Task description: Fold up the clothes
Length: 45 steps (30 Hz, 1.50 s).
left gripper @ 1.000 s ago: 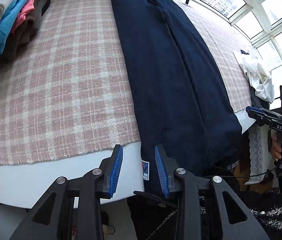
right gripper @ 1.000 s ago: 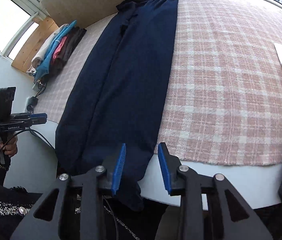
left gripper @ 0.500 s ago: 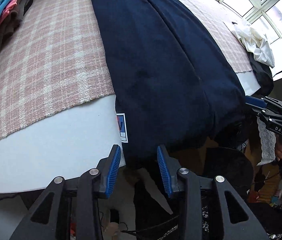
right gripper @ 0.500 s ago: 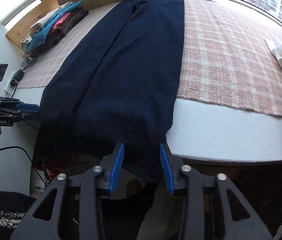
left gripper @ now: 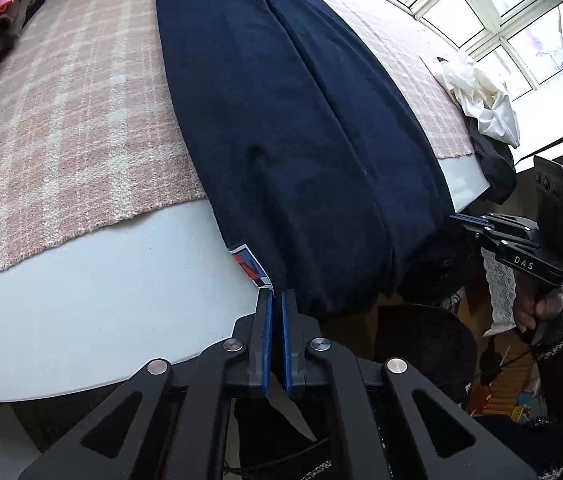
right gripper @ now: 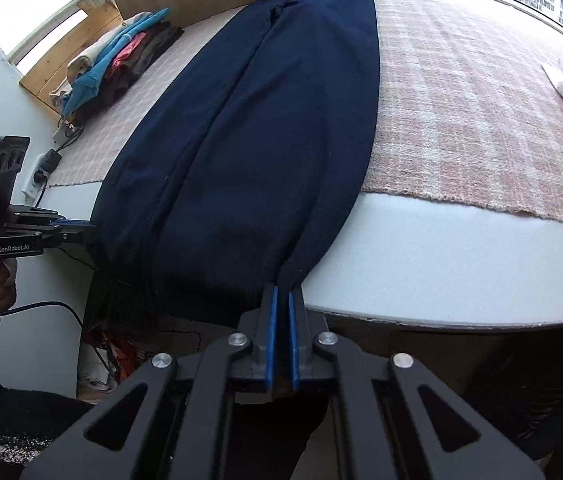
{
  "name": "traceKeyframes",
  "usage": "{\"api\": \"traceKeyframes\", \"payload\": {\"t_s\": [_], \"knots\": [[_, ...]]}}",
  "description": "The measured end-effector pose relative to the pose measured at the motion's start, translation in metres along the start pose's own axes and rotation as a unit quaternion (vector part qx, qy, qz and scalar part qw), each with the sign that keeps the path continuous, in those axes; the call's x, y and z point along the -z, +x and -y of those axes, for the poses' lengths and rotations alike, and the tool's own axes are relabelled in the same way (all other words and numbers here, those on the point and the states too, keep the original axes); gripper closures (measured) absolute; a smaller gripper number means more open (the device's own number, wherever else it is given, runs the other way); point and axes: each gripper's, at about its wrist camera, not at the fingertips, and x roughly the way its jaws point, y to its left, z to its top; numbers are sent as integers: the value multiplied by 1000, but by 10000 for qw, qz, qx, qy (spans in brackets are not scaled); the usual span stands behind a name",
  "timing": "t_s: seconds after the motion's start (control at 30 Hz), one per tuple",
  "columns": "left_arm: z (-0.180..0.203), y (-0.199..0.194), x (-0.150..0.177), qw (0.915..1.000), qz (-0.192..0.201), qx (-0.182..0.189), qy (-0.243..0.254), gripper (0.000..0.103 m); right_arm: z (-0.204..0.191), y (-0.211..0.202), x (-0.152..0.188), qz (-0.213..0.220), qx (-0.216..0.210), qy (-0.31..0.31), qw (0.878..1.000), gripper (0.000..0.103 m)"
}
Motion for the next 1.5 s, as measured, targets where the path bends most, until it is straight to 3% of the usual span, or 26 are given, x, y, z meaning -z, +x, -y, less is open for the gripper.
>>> {"api": "traceKeyframes", "payload": {"t_s": [0.1, 0.2, 0.3, 0.37, 0.43, 0.47, 0.5, 0.53, 0.6, 0.7, 0.87, 1.0, 1.13, 1.27, 1.5], "knots": [[-9, -9, -11, 9974, -19, 594, -403, 100, 27, -14, -6, 23, -1109, 1063, 9881, 99], [-18, -30, -31, 9930, 121, 979, -648, 100, 41, -36, -26, 303, -1745, 1544, 9720, 99], [-28, -56, -74, 9934, 502, 839, -595, 100, 45, -53, -62, 532, -2126, 1660, 9615, 99], [-32, -67, -110, 9936, 783, 637, -499, 99, 43, -60, -101, 625, -2035, 1429, 9666, 99], [-41, -66, -153, 9935, 929, 416, -500, 95, 41, -53, -151, 653, -1624, 1172, 9776, 98], [-49, -58, -174, 9950, 811, 165, -554, 83, 42, -45, -176, 605, -1350, 1056, 9833, 97], [-58, -49, -193, 9956, 642, -134, -663, 71, 45, -32, -198, 310, -1086, 1060, 9879, 94], [-68, -44, -206, 9947, 536, -305, -820, 71, 52, -17, -216, -91, -848, 1211, 9890, 87], [-82, -47, -215, 9925, 612, -212, -1035, 70, 67, -12, -229, -296, -659, 1256, 9894, 87], [-90, -63, -206, 9918, 882, -85, -918, 67, 66, -23, -231, -108, -272, 655, 9974, 85], [-97, -52, -190, 9947, 634, -529, -611, 65, 51, -24, -226, -112, -12, -527, 9985, 85], [-88, -44, -193, 9938, 641, -802, -418, 65, 41, -3, -239, -7, -5, -1236, 9923, 74], [-82, -31, -205, 9940, 618, -899, -125, 65, 37, 23, -248, -121, 25, -1464, 9891, 74], [-84, -15, -217, 9958, 337, -850, 57, 58, 40, 43, -249, -312, 281, -1558, 9869, 74], [-90, -9, -231, 9950, 425, -863, 258, 57, 43, 40, -244, -222, 470, -1355, 9894, 64]]}}
